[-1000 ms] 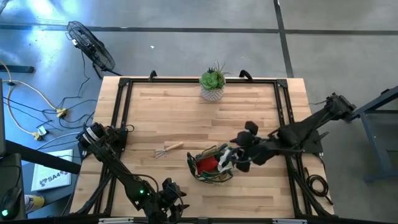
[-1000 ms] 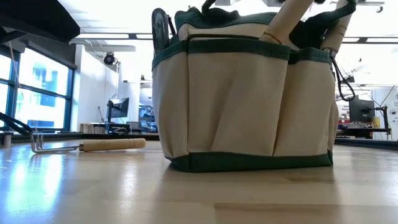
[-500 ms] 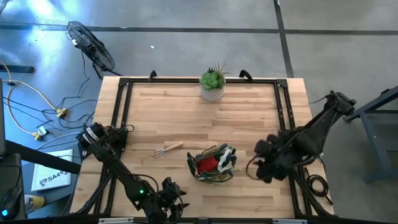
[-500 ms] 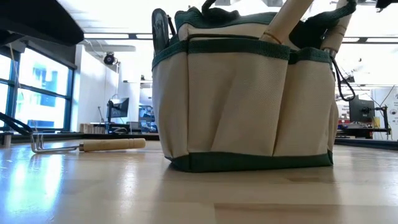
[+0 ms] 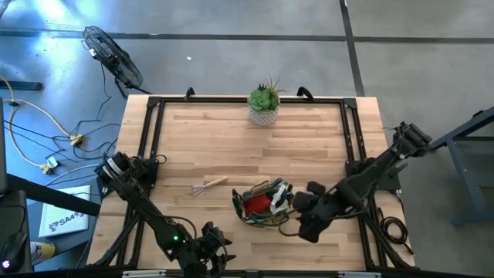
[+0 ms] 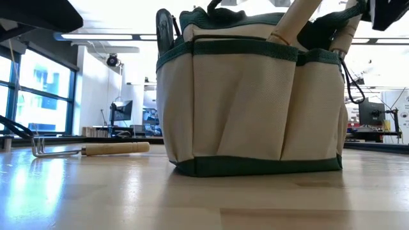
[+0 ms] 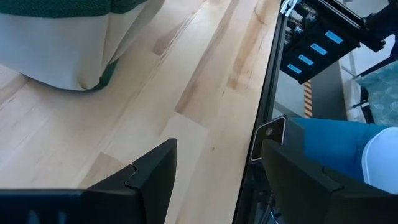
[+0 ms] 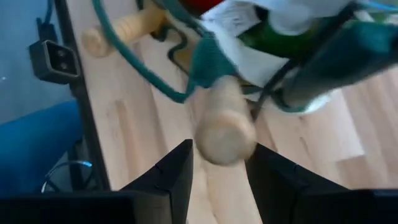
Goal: Pick & Place Garden tools in Gardening bag
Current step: Put the brown trowel into the green gardening bag
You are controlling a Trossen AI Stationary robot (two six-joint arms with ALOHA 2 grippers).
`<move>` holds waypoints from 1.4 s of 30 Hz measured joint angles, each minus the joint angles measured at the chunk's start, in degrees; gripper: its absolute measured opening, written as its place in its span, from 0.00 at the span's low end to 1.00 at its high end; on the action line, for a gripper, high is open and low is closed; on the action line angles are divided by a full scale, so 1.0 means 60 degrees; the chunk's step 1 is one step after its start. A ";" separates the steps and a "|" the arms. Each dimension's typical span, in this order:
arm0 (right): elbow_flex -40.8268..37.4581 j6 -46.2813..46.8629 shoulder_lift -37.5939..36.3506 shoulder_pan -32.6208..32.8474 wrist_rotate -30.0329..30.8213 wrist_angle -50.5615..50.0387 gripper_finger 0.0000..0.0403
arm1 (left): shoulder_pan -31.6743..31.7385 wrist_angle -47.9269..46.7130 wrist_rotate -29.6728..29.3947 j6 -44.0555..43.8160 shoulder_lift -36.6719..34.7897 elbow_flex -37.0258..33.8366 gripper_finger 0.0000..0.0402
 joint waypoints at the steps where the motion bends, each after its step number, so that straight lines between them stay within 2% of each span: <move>1: 0.0000 -0.0145 0.0028 -0.0070 -0.0017 0.0068 0.33 | 0.0000 0.0025 0.0000 0.0012 0.0000 -0.0002 0.57; 11: 0.0004 -0.1047 0.0042 -0.0908 -0.0139 0.0775 0.33 | 0.0000 0.0035 0.0009 0.0117 0.0000 -0.0002 0.57; 20: 0.0004 -0.1644 0.0042 -0.1242 -0.0263 0.1229 0.33 | 0.0000 0.0037 0.0015 0.0285 0.0000 -0.0002 0.57; 24: 0.0179 -0.2079 0.0038 -0.1207 0.0132 0.1228 0.33 | 0.0000 0.0032 0.0012 0.0295 0.0000 0.0000 0.57; 29: 0.0793 -0.3046 -0.0010 -0.1132 0.1098 0.1178 0.33 | 0.0000 0.0035 0.0015 0.0299 0.0000 -0.0004 0.57; 32: 0.1354 -0.3371 -0.0027 -0.0943 0.1503 0.0701 0.33 | 0.0000 0.0043 0.0014 0.0296 0.0000 -0.0004 0.57; 36: 0.2152 -0.3302 -0.0031 -0.0423 0.2187 -0.0815 0.33 | 0.0000 0.0061 0.0011 0.0295 0.0000 0.0000 0.57; 39: 0.2505 -0.2564 -0.0039 0.0042 0.2312 -0.2006 0.33 | 0.0000 0.0063 0.0010 0.0295 0.0000 -0.0003 0.57; 42: 0.2567 -0.1252 -0.0039 0.0532 0.1853 -0.3059 0.33 | 0.0000 0.0037 -0.0007 0.0295 0.0000 0.0000 0.57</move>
